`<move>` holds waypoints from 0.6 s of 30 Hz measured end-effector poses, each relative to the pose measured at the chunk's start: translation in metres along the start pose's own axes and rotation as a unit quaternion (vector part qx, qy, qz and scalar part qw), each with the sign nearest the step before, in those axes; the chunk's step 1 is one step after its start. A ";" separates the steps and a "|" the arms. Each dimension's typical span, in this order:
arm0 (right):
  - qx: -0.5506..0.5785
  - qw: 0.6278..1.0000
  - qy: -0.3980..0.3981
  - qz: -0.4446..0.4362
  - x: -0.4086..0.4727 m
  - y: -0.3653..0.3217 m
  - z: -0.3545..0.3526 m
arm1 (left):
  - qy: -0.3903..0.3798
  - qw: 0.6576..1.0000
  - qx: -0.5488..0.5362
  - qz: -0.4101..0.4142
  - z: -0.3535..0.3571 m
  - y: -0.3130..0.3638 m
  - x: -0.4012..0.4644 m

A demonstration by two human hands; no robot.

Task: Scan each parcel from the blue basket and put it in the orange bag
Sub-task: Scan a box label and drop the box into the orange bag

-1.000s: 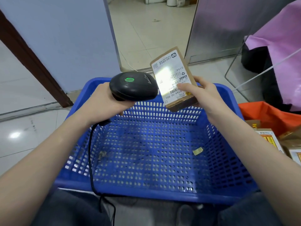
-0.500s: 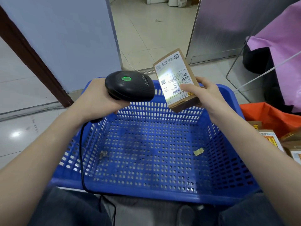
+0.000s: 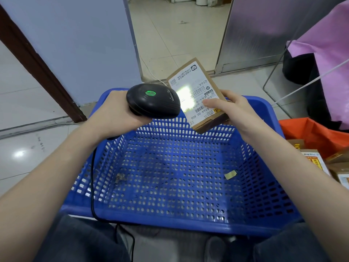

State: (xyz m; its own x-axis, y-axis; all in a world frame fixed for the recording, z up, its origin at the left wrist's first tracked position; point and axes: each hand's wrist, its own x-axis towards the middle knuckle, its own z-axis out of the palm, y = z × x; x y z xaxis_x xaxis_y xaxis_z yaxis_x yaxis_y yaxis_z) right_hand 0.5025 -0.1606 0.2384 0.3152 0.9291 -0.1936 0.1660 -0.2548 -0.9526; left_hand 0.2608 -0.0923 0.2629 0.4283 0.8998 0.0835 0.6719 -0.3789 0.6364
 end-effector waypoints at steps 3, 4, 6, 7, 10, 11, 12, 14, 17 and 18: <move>-0.004 1.000 -0.003 0.001 -0.001 -0.001 0.000 | -0.001 1.000 -0.001 0.007 0.000 0.002 0.000; -0.005 1.000 -0.003 0.001 -0.001 -0.001 0.001 | -0.006 1.000 -0.001 0.009 0.000 0.002 0.001; -0.004 1.000 -0.001 0.001 -0.001 -0.001 0.000 | -0.015 1.000 0.002 0.010 0.000 0.003 0.000; -0.003 1.000 0.000 0.001 -0.001 -0.001 0.000 | -0.018 1.000 0.004 0.011 0.000 0.004 0.000; 0.000 1.000 0.002 0.002 -0.001 -0.001 0.000 | -0.025 1.000 -0.001 0.010 0.001 0.004 0.001; 0.000 1.000 0.001 0.003 0.000 -0.001 0.000 | -0.029 1.000 -0.007 0.003 0.002 0.003 0.001; 0.000 1.000 0.000 0.002 0.000 0.000 0.000 | -0.033 0.999 -0.012 -0.006 0.002 0.002 0.002; 0.004 1.000 -0.004 0.001 0.000 0.000 0.000 | -0.035 0.999 -0.013 -0.019 0.002 0.000 0.003; 0.010 1.000 -0.009 -0.002 0.001 0.000 0.000 | -0.035 0.999 -0.019 -0.015 0.004 0.002 0.003; 0.010 1.000 -0.008 -0.002 0.001 0.000 0.000 | -0.036 0.999 -0.020 -0.012 0.005 0.003 0.002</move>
State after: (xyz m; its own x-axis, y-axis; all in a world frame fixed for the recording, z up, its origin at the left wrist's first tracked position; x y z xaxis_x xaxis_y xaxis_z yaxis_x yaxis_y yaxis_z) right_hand 0.5026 -0.1597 0.2379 0.2988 0.9345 -0.1933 0.1480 -0.2455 -0.9580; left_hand 0.2668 -0.0926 0.2617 0.4561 0.8898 0.0127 0.6580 -0.3469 0.6683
